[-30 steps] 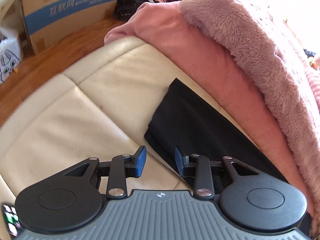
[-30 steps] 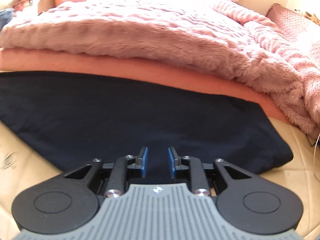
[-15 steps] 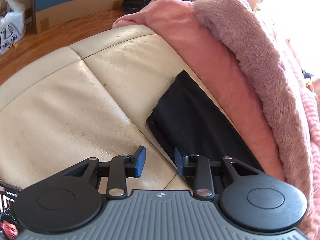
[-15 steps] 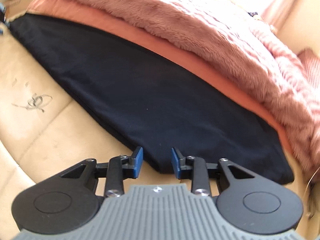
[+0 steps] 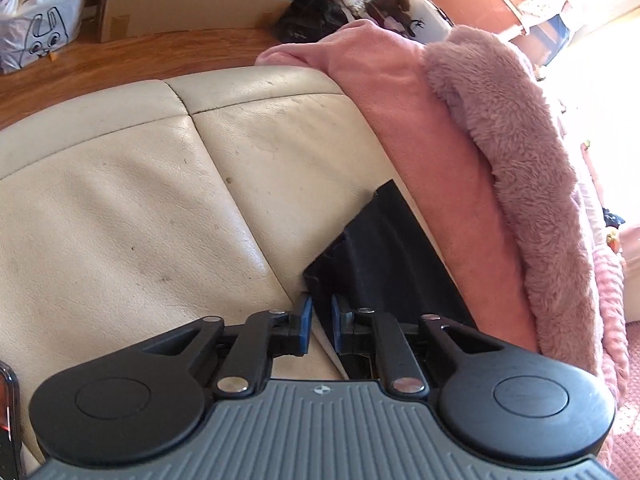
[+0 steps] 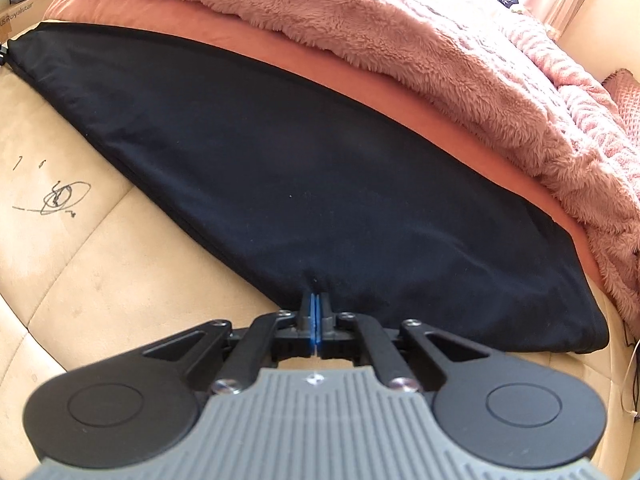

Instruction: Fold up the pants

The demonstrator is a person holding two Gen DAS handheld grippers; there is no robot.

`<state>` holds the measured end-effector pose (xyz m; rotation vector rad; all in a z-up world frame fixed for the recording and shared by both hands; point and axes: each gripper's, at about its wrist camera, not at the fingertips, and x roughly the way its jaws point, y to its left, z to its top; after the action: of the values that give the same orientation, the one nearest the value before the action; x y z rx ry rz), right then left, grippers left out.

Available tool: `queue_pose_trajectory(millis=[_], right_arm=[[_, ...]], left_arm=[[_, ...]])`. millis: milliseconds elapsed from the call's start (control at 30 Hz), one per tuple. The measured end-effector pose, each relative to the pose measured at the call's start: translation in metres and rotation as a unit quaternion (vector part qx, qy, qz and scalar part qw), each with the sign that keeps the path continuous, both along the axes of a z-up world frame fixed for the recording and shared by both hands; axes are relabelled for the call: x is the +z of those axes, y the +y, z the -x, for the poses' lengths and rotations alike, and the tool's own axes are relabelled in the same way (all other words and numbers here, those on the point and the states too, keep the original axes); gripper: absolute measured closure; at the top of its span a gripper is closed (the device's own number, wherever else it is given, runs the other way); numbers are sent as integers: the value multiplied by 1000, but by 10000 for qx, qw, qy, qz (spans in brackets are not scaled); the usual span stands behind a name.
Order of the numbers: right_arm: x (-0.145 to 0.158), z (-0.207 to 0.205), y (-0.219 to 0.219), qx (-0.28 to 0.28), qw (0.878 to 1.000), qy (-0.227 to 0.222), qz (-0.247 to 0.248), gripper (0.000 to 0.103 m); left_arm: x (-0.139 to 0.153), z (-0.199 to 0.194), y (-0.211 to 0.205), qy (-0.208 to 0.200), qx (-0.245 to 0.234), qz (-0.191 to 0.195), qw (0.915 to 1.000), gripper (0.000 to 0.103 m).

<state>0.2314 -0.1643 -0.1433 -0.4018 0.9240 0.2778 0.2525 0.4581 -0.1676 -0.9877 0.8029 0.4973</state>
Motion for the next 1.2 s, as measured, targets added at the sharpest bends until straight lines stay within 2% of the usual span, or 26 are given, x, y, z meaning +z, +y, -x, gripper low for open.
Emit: queue_pose_trajectory(millis=[33, 167, 233, 300, 433, 533, 633, 700, 733, 800, 833, 967, 1067, 1133, 1200], right_arm=[[0, 0, 0, -13, 10000, -7, -6, 103], [7, 4, -1, -66, 9997, -162, 150, 103], [7, 1, -8, -123, 9997, -33, 230, 103], [5, -1, -17, -281, 9995, 152, 9, 103], [1, 1, -22, -414, 9988, 262, -44, 103], [14, 0, -23, -471, 9980, 47, -419, 103], [25, -14, -22, -586, 9973, -286, -325, 103], [28, -28, -38, -951, 9938, -468, -347, 75], [29, -33, -53, -1220, 9898, -483, -557, 70], [31, -43, -99, -2044, 9715, -462, -1111, 70], [32, -44, -125, -2491, 9562, -514, -1450, 70], [24, -43, -226, -3967, 8757, -600, -2685, 60], [5, -42, -279, -4585, 8175, -600, -3432, 48], [-11, -44, -302, -4801, 7844, -530, -3891, 48], [-28, -53, -320, -4908, 7577, -444, -4278, 48]], left_arm=[[2, 0, -2, 31, 0, -87, 10000, 102], [23, 0, -11, -22, 32, -682, 9977, 103], [24, -2, -11, 199, -77, -887, 9958, 103], [16, 0, -4, 479, -35, -864, 9951, 103], [14, 10, 2, 428, -42, -897, 9950, 103], [15, 9, 6, 433, -110, -844, 9954, 103], [15, 7, 6, 439, -70, -804, 9958, 103], [15, 7, 5, 480, -111, -846, 9952, 103], [15, 7, 5, 496, -138, -865, 9949, 103], [14, 6, 5, 512, -162, -873, 9947, 103], [14, 6, 5, 519, -171, -881, 9946, 103], [13, 3, 3, 586, -160, -942, 9937, 103], [13, 1, 1, 647, -120, -986, 9929, 103], [14, -1, -1, 697, -109, -1022, 9923, 103], [14, -3, -2, 753, -115, -1060, 9914, 103]])
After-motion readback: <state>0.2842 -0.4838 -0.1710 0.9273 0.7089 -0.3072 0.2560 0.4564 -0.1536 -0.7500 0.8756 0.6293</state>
